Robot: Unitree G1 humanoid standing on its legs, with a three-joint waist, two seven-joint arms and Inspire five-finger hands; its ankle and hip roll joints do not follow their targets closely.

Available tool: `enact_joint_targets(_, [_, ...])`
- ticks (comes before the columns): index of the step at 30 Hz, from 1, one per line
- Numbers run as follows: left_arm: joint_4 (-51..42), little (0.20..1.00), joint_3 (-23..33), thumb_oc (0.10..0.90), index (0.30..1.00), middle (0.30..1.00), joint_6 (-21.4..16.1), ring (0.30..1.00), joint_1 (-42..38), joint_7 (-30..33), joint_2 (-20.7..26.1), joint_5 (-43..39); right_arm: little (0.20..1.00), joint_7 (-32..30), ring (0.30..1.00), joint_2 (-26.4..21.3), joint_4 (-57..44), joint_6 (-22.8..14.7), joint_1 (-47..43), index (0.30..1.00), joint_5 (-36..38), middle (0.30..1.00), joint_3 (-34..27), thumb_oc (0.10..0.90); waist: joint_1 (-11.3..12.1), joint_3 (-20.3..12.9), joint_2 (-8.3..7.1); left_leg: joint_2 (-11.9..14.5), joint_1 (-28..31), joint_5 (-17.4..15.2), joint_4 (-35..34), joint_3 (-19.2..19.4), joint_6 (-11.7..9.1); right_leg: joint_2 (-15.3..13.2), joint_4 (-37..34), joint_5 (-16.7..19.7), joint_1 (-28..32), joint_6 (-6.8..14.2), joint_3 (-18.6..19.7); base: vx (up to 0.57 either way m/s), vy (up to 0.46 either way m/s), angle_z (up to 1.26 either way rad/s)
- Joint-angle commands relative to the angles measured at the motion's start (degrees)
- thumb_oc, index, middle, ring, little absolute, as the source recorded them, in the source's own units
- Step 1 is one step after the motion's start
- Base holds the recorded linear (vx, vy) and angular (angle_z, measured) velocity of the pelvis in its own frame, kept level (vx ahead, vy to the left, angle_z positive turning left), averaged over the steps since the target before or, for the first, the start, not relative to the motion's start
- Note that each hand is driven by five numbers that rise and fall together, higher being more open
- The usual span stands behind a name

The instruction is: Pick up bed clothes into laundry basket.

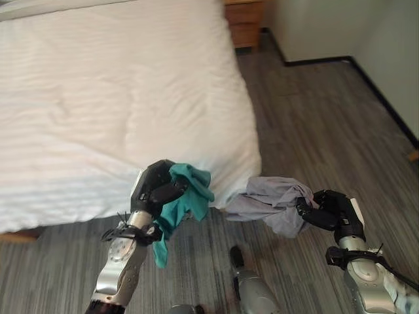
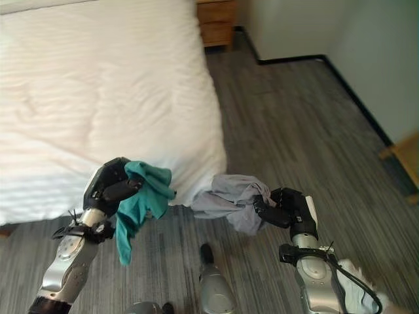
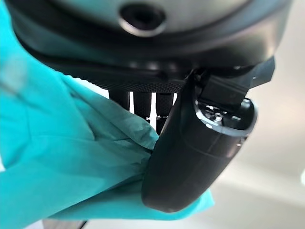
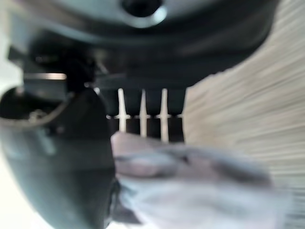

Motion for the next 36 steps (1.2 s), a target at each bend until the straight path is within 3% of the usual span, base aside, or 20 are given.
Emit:
enact_joint_targets(1, [-5.6, 0.300, 1.1, 0.400, 0.300, 0.300, -7.2, 0.300, 2.8, -1.2, 0.7, 2.1, 0.300, -0.5, 0.300, -1.7, -4.2, -6.0, -0.5, 0.300, 4.1, 0.300, -0.3, 0.400, -0.3, -3.2, 1.15, 1.3, 5.5, 0.3, -8.8, 1.8, -1.7, 3.4, -4.1, 2.8, -3.1, 7.9, -6.6, -0.61, -0.084, -1.34])
enact_joint_targets(2, [-5.7, 0.300, 2.3, 0.400, 0.300, 0.300, -7.3, 0.300, 5.1, -1.1, 1.5, 1.8, 0.300, 1.2, 0.300, -1.6, -5.3, -5.6, 0.2, 0.300, 4.3, 0.300, 1.8, 0.400, -0.6, -1.8, 0.55, 2.5, 3.2, 3.0, -8.0, 5.2, -2.1, 2.9, 1.6, -0.9, -2.7, 6.9, -6.1, -0.31, -0.082, -1.66])
enact_joint_targets(3, [-5.7, 0.300, 2.3, 0.400, 0.300, 0.300, -7.3, 0.300, 5.2, -1.1, 1.6, 1.7, 0.300, 1.2, 0.300, -1.5, -5.3, -5.6, 0.2, 0.300, 4.2, 0.300, 1.8, 0.400, -0.5, -1.9, 0.83, 2.8, 3.4, 2.6, -8.0, 5.3, -2.0, 3.2, 1.8, -1.5, -2.7, 7.0, -6.0, -0.76, -0.198, -2.00])
enact_joint_targets(4, [-5.9, 0.300, 4.5, 0.400, 0.300, 0.300, -7.4, 0.300, 6.7, -0.2, 2.8, 1.3, 0.300, 2.1, 0.300, -2.1, -7.4, -5.5, 0.6, 0.300, 4.6, 0.300, 2.2, 0.400, 0.6, -1.6, 1.97, 5.6, 0.6, 5.5, -8.4, 9.1, -1.9, 1.0, 11.8, -6.4, -0.1, 3.6, -7.5, -0.41, -0.096, -1.46])
enact_joint_targets(5, [-5.9, 0.300, 4.6, 0.400, 0.300, 0.300, -7.4, 0.300, 6.8, -0.2, 2.8, 1.3, 0.300, 2.1, 0.300, -2.1, -7.4, -5.5, 0.6, 0.300, 4.6, 0.300, 2.2, 0.400, 0.6, -1.7, 1.81, 5.4, 0.6, 5.7, -8.5, 9.2, -1.9, 0.9, 12.0, -6.4, -0.3, 3.5, -7.4, -0.76, -0.141, -1.61])
enact_joint_targets(6, [-5.7, 0.300, 5.1, 0.400, 0.300, 0.300, -7.1, 0.300, 7.4, -0.3, 3.0, 0.2, 0.300, 1.8, 0.300, -2.4, -7.6, -6.0, 0.2, 0.300, 5.1, 0.300, 1.7, 0.400, 2.2, -2.1, 3.44, 7.6, -1.4, 8.8, -9.7, 12.4, -1.6, -2.2, 18.1, -10.5, 3.1, 1.1, -10.8, -0.34, -0.041, -1.46])
enact_joint_targets(7, [-5.7, 0.300, 5.1, 0.400, 0.300, 0.300, -7.1, 0.300, 7.4, -0.3, 3.0, 0.1, 0.300, 1.8, 0.300, -2.4, -7.6, -6.0, 0.2, 0.300, 5.1, 0.300, 1.7, 0.400, 2.3, -2.2, 3.38, 7.5, -1.5, 9.0, -9.8, 12.5, -1.7, -2.2, 18.1, -10.4, 3.0, 1.1, -10.7, -0.51, -0.067, -1.27])
enact_joint_targets(8, [-5.7, 0.300, 5.5, 0.400, 0.300, 0.300, -6.7, 0.300, 7.9, -0.1, 3.0, 0.6, 0.300, 1.2, 0.300, -2.2, -7.9, -6.1, 0.2, 0.300, 5.8, 0.300, 0.7, 0.400, 3.2, -2.9, 4.20, 8.3, -2.8, 10.8, -10.5, 14.6, -1.8, -4.4, 19.5, -11.9, 6.2, 0.4, -12.2, -0.28, -0.062, -1.32])
enact_joint_targets(10, [-6.3, 0.300, 6.6, 0.400, 0.300, 0.300, -6.4, 0.300, 9.7, 0.2, 2.4, 1.3, 0.300, 0.8, 0.300, -1.6, -7.6, -6.1, 0.4, 0.300, 6.1, 0.300, -0.3, 0.400, 4.9, -4.5, 4.60, 8.9, -4.4, 12.7, -11.4, 17.5, -2.0, -7.8, 18.4, -12.3, 12.1, 0.8, -14.6, -0.38, -0.105, -1.42])
enact_joint_targets(13, [-6.6, 0.300, 10.3, 0.400, 0.300, 0.300, -6.4, 0.300, 11.6, 0.8, 2.0, 0.4, 0.300, 0.4, 0.300, -1.4, -8.4, -6.0, -1.4, 0.300, 6.0, 0.300, 0.0, 0.400, 8.7, -7.0, 3.35, 10.7, -6.6, 13.9, -11.6, 25.4, -3.5, -13.4, 9.1, -11.9, 19.2, 2.4, -25.7, -0.28, -0.210, -1.62])
enact_joint_targets(15, [-6.9, 0.300, 13.2, 0.400, 0.300, 0.300, -6.7, 0.300, 13.2, 1.4, 2.3, 1.5, 0.300, 0.6, 0.300, -1.7, -9.5, -6.3, -2.7, 0.300, 5.9, 0.300, 0.0, 0.400, 9.9, -7.8, 2.10, 12.8, -7.5, 13.9, -10.6, 31.0, -4.9, -13.9, 4.0, -11.9, 19.8, 3.9, -32.2, -0.23, -0.274, -1.38])
enact_joint_targets(16, [-6.5, 0.300, 14.4, 0.400, 0.300, 0.300, -7.0, 0.300, 13.6, 1.6, 2.5, 2.1, 0.300, 0.8, 0.300, -1.8, -9.9, -6.4, -2.8, 0.300, 6.4, 0.300, -0.3, 0.400, 9.6, -8.0, 1.84, 14.0, -8.6, 14.8, -9.9, 32.3, -5.5, -13.1, 1.0, -13.1, 20.1, 4.0, -31.4, -0.19, -0.506, -1.84])
enact_joint_targets(17, [-4.7, 0.300, 15.1, 0.400, 0.300, 0.300, -7.4, 0.300, 13.3, 2.2, 2.9, 3.4, 0.300, 1.3, 0.300, -1.9, -10.3, -6.5, -1.6, 0.300, 7.1, 0.300, -0.8, 0.400, 8.6, -7.4, 0.39, 17.7, -11.7, 15.4, -3.4, 32.4, -7.7, -9.5, -1.5, -14.5, 20.2, 2.7, -27.2, -0.12, -0.417, -1.70])
enact_joint_targets(19, [-5.6, 0.300, 16.2, 0.400, 0.300, 0.300, -7.6, 0.300, 13.8, 2.3, 2.8, 3.4, 0.300, 2.0, 0.300, -2.6, -10.9, -6.6, -2.3, 0.300, 9.2, 0.300, -0.8, 0.400, 9.1, -6.3, -0.10, 20.5, -12.3, 14.8, 2.0, 29.8, -9.0, -7.6, -2.9, -15.2, 20.6, 1.4, -25.3, -0.05, -0.343, -0.57])
enact_joint_targets(21, [-5.0, 0.300, 14.8, 0.400, 0.300, 0.300, -8.3, 0.300, 13.0, 1.8, 1.4, 2.4, 0.300, 2.0, 0.300, -4.2, -7.6, -7.1, -5.6, 0.300, 9.0, 0.300, 1.4, 0.400, 13.0, -4.8, 0.06, 14.8, -12.3, 14.4, 3.1, 13.1, -9.8, -5.1, -3.0, -14.9, 20.0, 0.3, -19.3, -0.07, -0.254, -1.59])
enact_joint_targets(22, [-4.2, 0.300, 14.2, 0.400, 0.300, 0.300, -8.1, 0.300, 12.7, 1.8, 0.8, 2.7, 0.300, 1.8, 0.300, -4.5, -6.6, -7.0, -6.3, 0.300, 9.5, 0.300, 1.7, 0.400, 13.7, -4.3, -0.12, 13.4, -11.9, 13.0, 3.5, 8.2, -10.1, -4.3, -3.6, -14.6, 20.2, 0.2, -17.2, -0.05, -0.156, -2.35])
enact_joint_targets(24, [-3.8, 0.300, 14.2, 0.400, 0.300, 0.300, -8.1, 0.300, 12.7, 1.9, 0.4, 2.5, 0.300, 1.8, 0.300, -4.1, -6.5, -7.1, -6.3, 0.300, 10.1, 0.300, 1.7, 0.400, 13.5, -4.4, -0.42, 13.5, -11.6, 13.4, 2.7, 6.9, -10.2, -4.2, -4.5, -13.8, 20.1, 0.1, -16.3, -0.07, -0.105, -1.39])
enact_joint_targets(28, [-2.7, 0.300, 12.4, 0.400, 0.300, 0.300, -8.4, 0.300, 10.0, 3.3, -0.4, 1.5, 0.300, 1.4, 0.300, -2.2, -6.7, -7.6, -5.3, 0.300, 10.9, 0.300, 1.3, 0.400, 12.0, -6.9, 1.37, 13.3, -6.4, 14.0, -10.1, 6.1, -8.6, -1.6, -4.3, -14.2, 19.5, -0.2, -14.2, 0.01, -0.025, -0.44])
enact_joint_targets(30, [-2.3, 0.300, 11.5, 0.400, 0.300, 0.300, -8.6, 0.300, 7.6, 4.2, 0.2, 1.8, 0.300, 0.6, 0.300, -1.4, -6.4, -7.3, -5.4, 0.300, 10.5, 0.300, 2.0, 0.400, 11.5, -7.4, 1.70, 13.0, -6.2, 15.4, -11.3, 6.1, -8.6, -1.7, -4.1, -13.8, 19.0, -0.3, -13.9, -0.02, 0.018, -0.15])
enact_joint_targets(36, [-1.7, 0.300, 11.4, 0.400, 0.300, 0.300, -8.0, 0.300, 8.0, 3.7, 0.5, 2.8, 0.300, 1.7, 0.300, -0.7, -5.9, -6.1, -4.3, 0.300, 9.3, 0.300, 2.7, 0.400, 11.1, -8.3, 2.25, 12.6, -4.2, 14.3, -11.1, 6.1, -8.1, -2.0, -3.0, -15.2, 20.7, -0.7, -14.5, 0.06, 0.016, -0.03])
